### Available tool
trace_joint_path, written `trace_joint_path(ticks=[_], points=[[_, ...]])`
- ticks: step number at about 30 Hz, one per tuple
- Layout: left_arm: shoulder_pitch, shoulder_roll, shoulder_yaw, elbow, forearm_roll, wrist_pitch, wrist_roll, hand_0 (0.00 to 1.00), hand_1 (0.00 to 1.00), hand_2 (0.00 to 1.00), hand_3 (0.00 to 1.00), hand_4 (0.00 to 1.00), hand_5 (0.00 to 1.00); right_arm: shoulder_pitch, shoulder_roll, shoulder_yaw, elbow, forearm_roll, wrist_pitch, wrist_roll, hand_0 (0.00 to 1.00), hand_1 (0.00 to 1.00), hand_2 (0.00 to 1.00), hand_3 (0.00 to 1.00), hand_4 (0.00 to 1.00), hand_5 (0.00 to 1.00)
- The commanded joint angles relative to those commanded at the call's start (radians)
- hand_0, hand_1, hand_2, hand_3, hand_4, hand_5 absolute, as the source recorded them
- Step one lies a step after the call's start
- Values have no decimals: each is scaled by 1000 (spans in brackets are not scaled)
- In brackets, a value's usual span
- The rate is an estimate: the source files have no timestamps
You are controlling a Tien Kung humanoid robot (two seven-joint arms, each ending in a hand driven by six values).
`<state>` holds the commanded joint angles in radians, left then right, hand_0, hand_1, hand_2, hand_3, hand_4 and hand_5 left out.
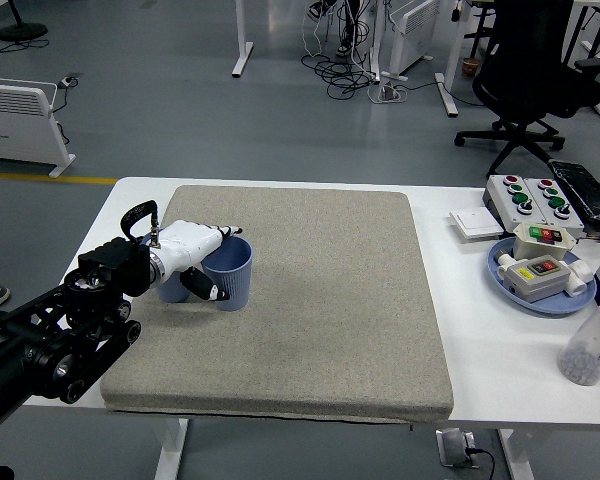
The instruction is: Push cup pick cup insert cup
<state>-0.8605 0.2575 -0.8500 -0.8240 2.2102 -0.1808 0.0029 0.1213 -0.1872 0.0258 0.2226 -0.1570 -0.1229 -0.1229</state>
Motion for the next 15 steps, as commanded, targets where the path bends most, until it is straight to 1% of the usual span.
trace_joint_path(ticks=[1, 6, 7, 12, 13, 15], points=[[-1, 0, 2, 2, -1, 7, -4, 541, 718, 787, 872, 775, 257, 0, 0, 0, 0, 0, 0, 0, 739, 679, 729, 612, 211, 408], [-5, 1, 12, 3, -8, 44, -21, 541, 718, 787, 872, 775, 257, 1, -1, 1, 0, -2, 0, 0, 739, 679, 729, 612, 211, 408], [-6, 1, 13, 3, -10, 48, -23, 461, 640, 693, 776, 710, 200, 1, -1, 2, 0, -3, 0, 0, 739, 679, 729, 612, 211, 408], [-8, 0, 19, 9, -23, 57, -29, 461, 640, 693, 776, 710, 200, 1, -1, 1, 0, -2, -1, 0, 739, 679, 729, 612, 211, 408], [-8, 0, 18, 11, -26, 59, -30, 436, 582, 636, 729, 682, 185, 1, -1, 1, 0, -2, -1, 0, 739, 678, 728, 612, 210, 408], [-7, 0, 17, 13, -34, 60, -31, 436, 582, 636, 729, 682, 185, 1, -1, 1, 0, -1, -1, 0, 739, 678, 728, 612, 210, 408]])
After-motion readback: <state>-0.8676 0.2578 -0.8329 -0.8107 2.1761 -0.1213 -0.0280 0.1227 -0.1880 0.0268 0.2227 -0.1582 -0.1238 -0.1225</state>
